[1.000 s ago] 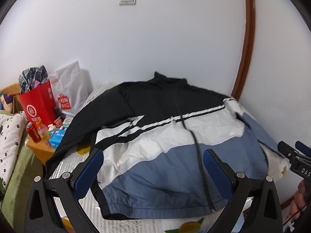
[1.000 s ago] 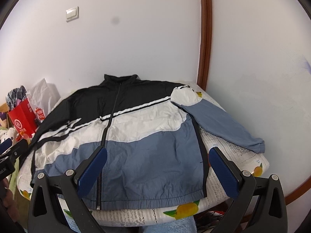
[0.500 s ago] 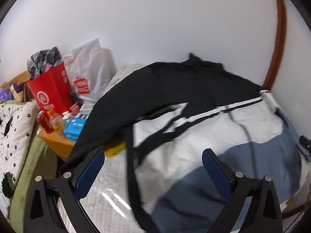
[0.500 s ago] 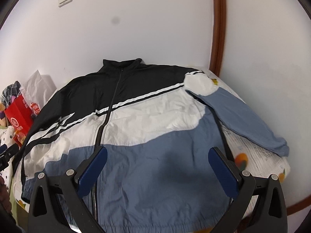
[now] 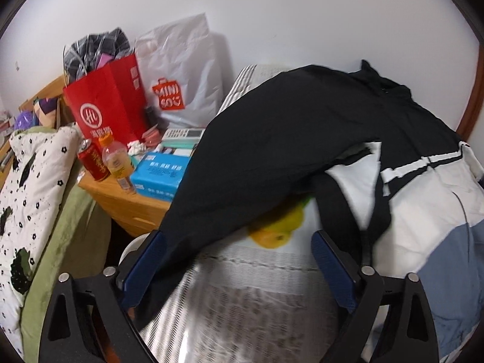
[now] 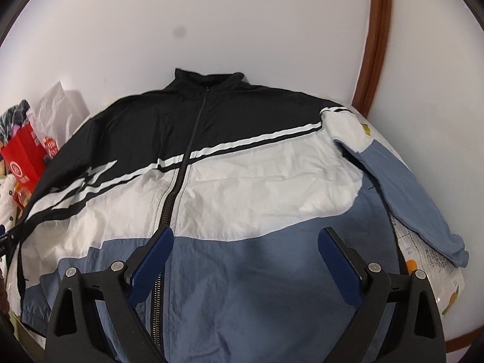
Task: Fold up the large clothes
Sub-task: 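Grasp the black jacket front edge with the left gripper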
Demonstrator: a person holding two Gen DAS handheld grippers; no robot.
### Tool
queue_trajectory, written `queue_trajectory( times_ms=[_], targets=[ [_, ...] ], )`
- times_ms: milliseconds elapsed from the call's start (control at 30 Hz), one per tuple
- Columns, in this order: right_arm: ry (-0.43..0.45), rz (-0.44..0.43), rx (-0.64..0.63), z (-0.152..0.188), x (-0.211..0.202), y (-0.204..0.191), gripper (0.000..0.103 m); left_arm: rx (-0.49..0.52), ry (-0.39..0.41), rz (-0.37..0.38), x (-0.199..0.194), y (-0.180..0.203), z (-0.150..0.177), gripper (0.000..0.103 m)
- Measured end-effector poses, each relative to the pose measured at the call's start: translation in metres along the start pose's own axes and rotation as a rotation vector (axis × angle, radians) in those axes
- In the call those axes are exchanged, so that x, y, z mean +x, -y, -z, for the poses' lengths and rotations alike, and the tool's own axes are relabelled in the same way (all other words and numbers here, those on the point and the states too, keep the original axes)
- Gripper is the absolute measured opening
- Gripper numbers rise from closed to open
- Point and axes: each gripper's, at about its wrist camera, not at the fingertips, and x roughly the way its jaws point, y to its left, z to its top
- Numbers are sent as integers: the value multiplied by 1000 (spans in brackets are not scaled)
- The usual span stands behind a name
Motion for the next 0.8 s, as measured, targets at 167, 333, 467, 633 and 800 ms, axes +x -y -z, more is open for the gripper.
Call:
queue_trajectory(
  times_ms=[167, 333, 467, 633, 800],
  targets=[
    [-23, 26, -8, -2, 4, -15, 95, 14, -9, -11, 18, -11, -3, 92],
    [-25, 58, -7, -1, -1, -23, 95, 32, -30, -11, 37, -16, -6, 77],
    [-36, 86, 1, 2, -5, -24, 95, 19, -27, -12, 41, -19, -11, 55],
    [-49, 110, 1, 5, -6, -20, 95, -5, -32, 3, 39, -22, -23, 13],
    [-15, 107, -8, -9, -12, -13, 95, -9, 7, -4, 20, -15, -43, 7]
  ],
)
